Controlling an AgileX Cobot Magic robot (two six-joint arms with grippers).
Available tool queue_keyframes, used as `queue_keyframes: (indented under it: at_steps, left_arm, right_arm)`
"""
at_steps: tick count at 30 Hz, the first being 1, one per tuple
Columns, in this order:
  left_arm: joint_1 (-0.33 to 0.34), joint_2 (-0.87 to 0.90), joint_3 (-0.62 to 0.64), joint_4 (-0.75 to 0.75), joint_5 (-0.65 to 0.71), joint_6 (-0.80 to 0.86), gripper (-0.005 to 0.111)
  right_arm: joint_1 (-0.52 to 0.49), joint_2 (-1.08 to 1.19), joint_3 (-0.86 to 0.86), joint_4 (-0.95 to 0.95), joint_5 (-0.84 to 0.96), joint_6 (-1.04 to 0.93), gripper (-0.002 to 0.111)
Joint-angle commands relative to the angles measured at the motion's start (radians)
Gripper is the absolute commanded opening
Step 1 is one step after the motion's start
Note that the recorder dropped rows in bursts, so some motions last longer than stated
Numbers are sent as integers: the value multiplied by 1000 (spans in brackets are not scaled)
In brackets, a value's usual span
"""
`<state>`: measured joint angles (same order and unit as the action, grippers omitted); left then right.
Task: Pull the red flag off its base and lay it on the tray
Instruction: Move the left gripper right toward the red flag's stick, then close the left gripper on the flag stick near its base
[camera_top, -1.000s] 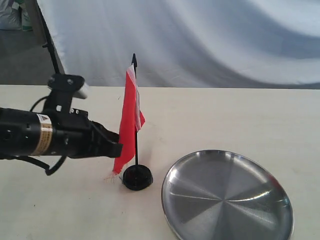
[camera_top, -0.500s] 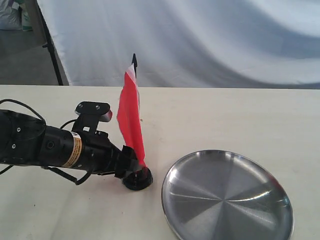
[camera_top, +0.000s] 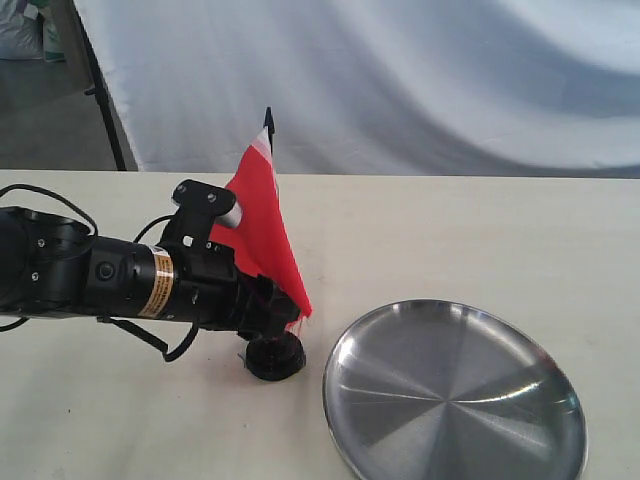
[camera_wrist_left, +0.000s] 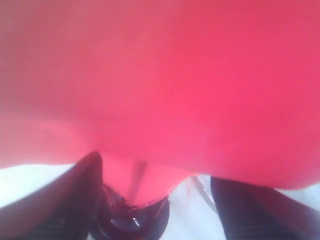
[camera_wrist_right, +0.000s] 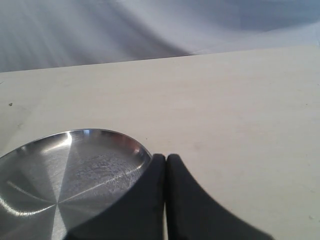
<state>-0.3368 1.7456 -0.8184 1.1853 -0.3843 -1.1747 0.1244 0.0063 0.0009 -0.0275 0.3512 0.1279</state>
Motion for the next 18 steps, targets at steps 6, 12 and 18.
queue_keyframes:
  at_steps: [6, 12, 18]
  left_arm:
    - [-4, 1, -4, -28, 2, 42, 56]
    - [-4, 1, -4, -100, 10, 127, 33]
    - [-4, 1, -4, -102, 10, 171, 7]
  right_arm:
    - [-2, -6, -1, -7, -6, -2, 0]
    - [-2, -6, -1, -7, -6, -2, 0]
    - [-2, -6, -1, -7, -6, -2, 0]
